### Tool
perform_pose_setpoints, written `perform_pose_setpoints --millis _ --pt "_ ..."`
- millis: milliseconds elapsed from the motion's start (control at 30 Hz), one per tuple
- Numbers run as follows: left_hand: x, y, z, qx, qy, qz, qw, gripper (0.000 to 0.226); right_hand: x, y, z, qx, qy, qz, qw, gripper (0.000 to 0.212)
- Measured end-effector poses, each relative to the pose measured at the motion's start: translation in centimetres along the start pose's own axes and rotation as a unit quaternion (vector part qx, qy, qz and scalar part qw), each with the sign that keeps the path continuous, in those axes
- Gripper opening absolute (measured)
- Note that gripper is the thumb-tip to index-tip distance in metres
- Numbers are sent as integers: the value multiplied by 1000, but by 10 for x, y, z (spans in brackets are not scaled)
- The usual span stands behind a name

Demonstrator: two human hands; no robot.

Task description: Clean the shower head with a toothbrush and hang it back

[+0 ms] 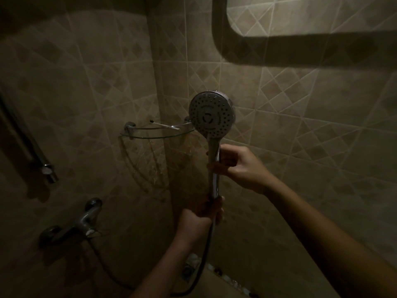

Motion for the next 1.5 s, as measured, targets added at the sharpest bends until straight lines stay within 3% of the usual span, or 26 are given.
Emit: perform_pose_setpoints --millis 100,200,300,400,500,567,600,700,767,833,967,1200,1333,1400,1500 --pt "1 6 -5 7 -12 -1 1000 34 2 2 1 -25 -31 -92 995 30" --pt "-3 10 -9 19 -43 -44 998 52 7 1 -3 31 -9 -61 998 31" --pt "-3 9 -7 8 -7 -84 996 45 8 0 -5 73 9 -2 997 40" --pt "-3 8 -7 -21 -10 -56 998 26 6 1 -5 14 9 -7 1000 32" --pt "-7 12 -5 -14 19 -109 994 41 5 3 -2 -59 -27 -117 991 33" --pt "-6 11 -2 -40 -9 -187 982 41 5 3 -2 -70 -39 -135 988 37" --pt "-3 11 -1 -49 -37 -199 978 37 7 3 -4 -53 -35 -119 991 37" --pt "7 13 -2 -16 -96 -76 992 35 7 1 -8 55 -4 -16 998 40" --pt "9 13 -4 -8 -127 -88 988 28 9 2 -10 94 11 28 995 45" --pt "7 13 -8 -16 -123 -89 988 15 10 4 -11 75 24 34 996 37" --pt "7 15 -12 -25 -107 -63 992 10 6 3 -8 -37 -16 -86 995 32" --pt "9 20 -15 -21 -140 -124 982 19 4 6 -15 95 4 63 993 39" --pt "13 21 -16 -48 -136 -115 983 12 5 9 -13 -13 -34 -12 999 23" --pt "15 21 -16 -40 -134 -114 984 25 9 11 -14 -46 -61 -78 994 31" --pt "14 21 -15 -21 -142 -118 983 38 10 13 -18 -31 -62 -108 992 39"
Point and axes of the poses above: each hand's wrist, its own z-axis away from the middle knuckle, its own y-axis out of the back of the hand, x = y × z, the point moved 2 cm from there along -z, towards the middle knuckle, and after that the axes turned 10 degrees about -z, right-handed, at the moved point
